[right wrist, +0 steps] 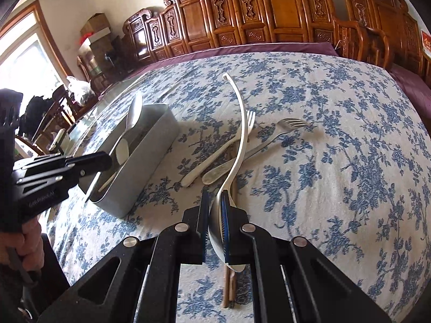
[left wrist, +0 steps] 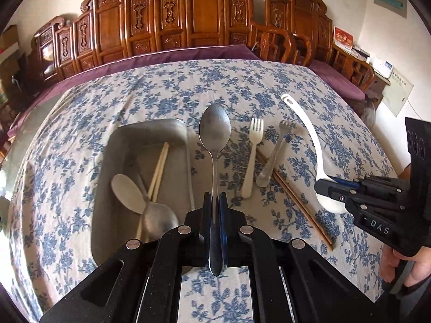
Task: Organize utensils
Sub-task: 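Carry the metal spoon into the grey tray and open the left gripper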
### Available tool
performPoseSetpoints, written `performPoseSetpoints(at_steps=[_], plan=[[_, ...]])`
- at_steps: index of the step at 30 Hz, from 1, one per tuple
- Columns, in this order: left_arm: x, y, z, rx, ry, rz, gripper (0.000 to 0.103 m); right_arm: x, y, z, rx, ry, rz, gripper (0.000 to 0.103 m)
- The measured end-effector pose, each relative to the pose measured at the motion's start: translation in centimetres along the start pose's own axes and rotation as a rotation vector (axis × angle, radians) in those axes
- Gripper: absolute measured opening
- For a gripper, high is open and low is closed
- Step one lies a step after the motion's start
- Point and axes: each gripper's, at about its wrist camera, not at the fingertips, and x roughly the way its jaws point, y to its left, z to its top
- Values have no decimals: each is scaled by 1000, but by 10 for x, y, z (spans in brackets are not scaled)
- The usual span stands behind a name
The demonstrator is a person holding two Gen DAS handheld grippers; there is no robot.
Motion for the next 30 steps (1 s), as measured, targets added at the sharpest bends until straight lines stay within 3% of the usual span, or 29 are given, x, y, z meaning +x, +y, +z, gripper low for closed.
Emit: performPoseSetpoints(at_steps=[7, 17, 30], plan=[[-5, 38, -2, -17, -18, -3, 5, 4, 35, 7, -34, 12, 16, 10], [17, 88, -11, -78, 18, -3, 5, 6, 81, 31, -102, 21, 16, 10], [58, 108, -12, -132, 84, -32, 5, 16, 109, 40, -143, 72, -11, 10]])
